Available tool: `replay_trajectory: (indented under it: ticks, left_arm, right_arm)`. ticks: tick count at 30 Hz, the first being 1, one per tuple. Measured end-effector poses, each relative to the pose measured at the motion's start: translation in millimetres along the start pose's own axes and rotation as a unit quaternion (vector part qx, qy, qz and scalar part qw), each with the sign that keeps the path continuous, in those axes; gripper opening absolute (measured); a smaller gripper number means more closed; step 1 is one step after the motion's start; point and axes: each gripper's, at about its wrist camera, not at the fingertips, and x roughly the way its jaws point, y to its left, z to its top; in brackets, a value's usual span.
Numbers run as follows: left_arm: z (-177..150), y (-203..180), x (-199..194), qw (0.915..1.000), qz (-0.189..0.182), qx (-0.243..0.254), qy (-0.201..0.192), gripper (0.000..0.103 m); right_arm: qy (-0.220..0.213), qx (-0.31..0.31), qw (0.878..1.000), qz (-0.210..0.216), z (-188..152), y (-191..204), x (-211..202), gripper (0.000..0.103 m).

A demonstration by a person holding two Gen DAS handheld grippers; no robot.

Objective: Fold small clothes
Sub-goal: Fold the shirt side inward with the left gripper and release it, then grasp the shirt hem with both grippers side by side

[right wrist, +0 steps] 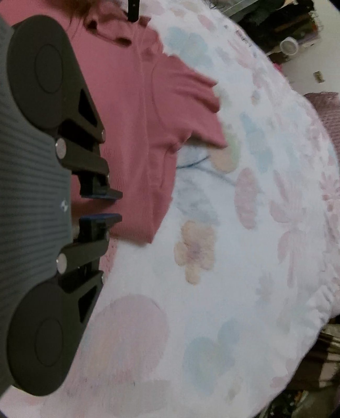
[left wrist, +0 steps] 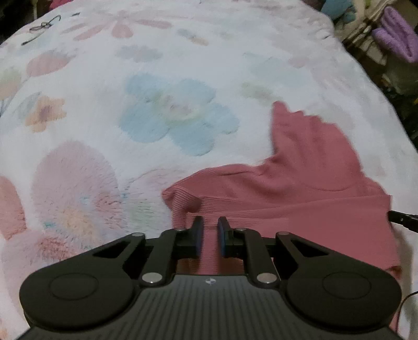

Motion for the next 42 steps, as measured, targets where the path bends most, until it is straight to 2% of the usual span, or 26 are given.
replay_trajectory:
  ticks: [3, 6, 10, 11, 13, 15, 19, 27, 30, 31, 32, 33, 34, 35, 38, 42]
  left_arm:
    - [2, 8, 4, 0.9999, -0.006, -0.009, 0.003, 0.014]
    - [12, 7, -11, 0.9998, -0.019, 0.006, -0.004, 0.014]
    - [36, -8, -28, 0.9979, -0.019, 0.053, -0.033, 0.037]
    - [44, -13, -28, 0.9972, -0.023, 0.061, -0.037, 0.040]
    - [57, -24, -23, 0.9963, -0.029, 0.069, -0.042, 0.045]
    - [68, -34, -14, 0.9957, -0.040, 0.068, -0.048, 0.046]
    - [83, -48, 10, 0.9947, -0.070, 0.058, -0.049, 0.052]
    - [104, -52, 63, 0.9931, -0.110, 0.000, -0.041, 0.052]
    - [108, -52, 79, 0.9920, -0.119, -0.019, -0.038, 0.046]
    - [108, -53, 83, 0.9916, -0.123, -0.023, -0.035, 0.041]
    - [108, -53, 86, 0.9912, -0.125, -0.025, -0.034, 0.032]
    - [108, -53, 87, 0.9907, -0.129, -0.025, -0.033, 0.026]
    - [108, -54, 88, 0.9902, -0.134, -0.023, -0.031, 0.012]
    - [108, -54, 86, 0.9896, -0.139, -0.021, -0.031, 0.004]
    - [106, -54, 68, 0.9881, -0.144, -0.003, -0.055, 0.004]
    - [101, -55, 34, 0.9848, -0.158, 0.032, -0.066, 0.004]
  right_arm:
    - [0.019, -0.004, 1.000, -0.018, -1, -6, 20, 0.004]
    - [0.016, -0.014, 1.000, -0.010, 4, -6, 14, 0.006]
    - [-0.002, -0.070, 0.998, 0.000, 23, 12, -3, 0.017]
    - [-0.004, -0.079, 0.997, 0.006, 30, 19, -4, 0.019]
    - [-0.013, -0.093, 0.995, 0.017, 47, 34, -3, 0.031]
    - [-0.016, -0.097, 0.995, 0.027, 62, 47, 3, 0.040]
    - [-0.008, -0.070, 0.996, 0.062, 90, 61, 27, 0.040]
    - [0.005, -0.027, 0.995, 0.097, 127, 67, 74, 0.037]
    - [0.009, -0.008, 0.994, 0.105, 133, 65, 89, 0.035]
    - [0.009, -0.002, 0.994, 0.107, 135, 64, 95, 0.031]
    - [0.010, 0.005, 0.994, 0.112, 136, 63, 100, 0.028]
    - [0.010, 0.011, 0.993, 0.119, 136, 63, 104, 0.018]
    - [0.009, 0.016, 0.992, 0.123, 136, 61, 107, 0.006]
    - [0.008, 0.021, 0.992, 0.126, 135, 61, 108, 0.000]
    - [-0.017, 0.005, 0.991, 0.136, 134, 59, 96, 0.000]
    - [-0.030, -0.034, 0.986, 0.161, 132, 56, 64, 0.000]
